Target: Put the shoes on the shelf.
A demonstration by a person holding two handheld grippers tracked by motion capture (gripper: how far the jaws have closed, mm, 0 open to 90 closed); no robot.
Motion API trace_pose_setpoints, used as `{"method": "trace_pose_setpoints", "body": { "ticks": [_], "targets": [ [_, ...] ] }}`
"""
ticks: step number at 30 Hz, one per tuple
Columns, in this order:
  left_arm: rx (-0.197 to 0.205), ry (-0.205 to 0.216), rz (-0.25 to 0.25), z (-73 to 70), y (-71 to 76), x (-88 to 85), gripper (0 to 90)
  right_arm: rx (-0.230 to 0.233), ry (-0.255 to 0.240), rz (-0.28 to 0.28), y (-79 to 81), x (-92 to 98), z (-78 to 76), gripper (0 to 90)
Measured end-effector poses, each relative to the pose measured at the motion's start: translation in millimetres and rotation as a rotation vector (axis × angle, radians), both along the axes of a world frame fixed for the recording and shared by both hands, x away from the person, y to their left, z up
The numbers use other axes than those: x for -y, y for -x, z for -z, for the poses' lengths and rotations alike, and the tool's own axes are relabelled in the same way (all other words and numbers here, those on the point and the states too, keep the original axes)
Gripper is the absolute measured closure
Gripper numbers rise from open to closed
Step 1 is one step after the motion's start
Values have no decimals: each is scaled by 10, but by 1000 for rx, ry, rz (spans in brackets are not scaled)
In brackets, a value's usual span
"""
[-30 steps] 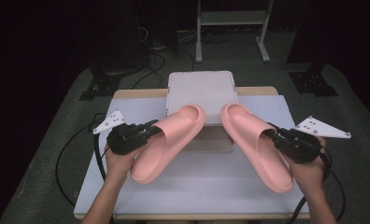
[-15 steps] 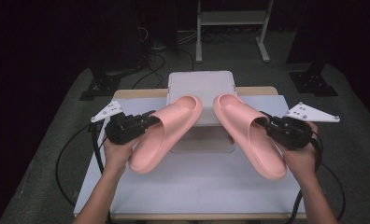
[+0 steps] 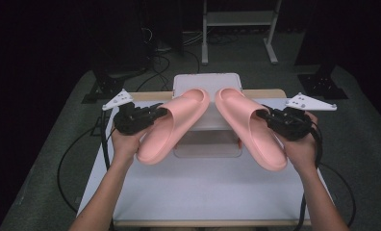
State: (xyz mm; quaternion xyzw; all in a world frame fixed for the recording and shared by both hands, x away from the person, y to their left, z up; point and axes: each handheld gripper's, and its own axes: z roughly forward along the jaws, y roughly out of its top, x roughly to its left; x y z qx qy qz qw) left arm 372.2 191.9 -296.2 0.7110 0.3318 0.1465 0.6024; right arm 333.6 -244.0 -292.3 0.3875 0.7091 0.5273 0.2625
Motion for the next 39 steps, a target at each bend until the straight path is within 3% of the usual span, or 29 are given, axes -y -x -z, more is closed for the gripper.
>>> {"method": "trace_pose_setpoints", "body": {
  "ticks": [11,28,39],
  "targets": [
    [-6,-11,-2,-35,-203,53,726,8,5,16,-147,-23,-62,789],
    [-19,-13,-15,-93,-391,109,726,-10,22,44,-364,-87,-113,788],
    [-41,-21,-51,-84,-522,157,726,-31,25,69,-523,-115,-121,782]
  ]
}}
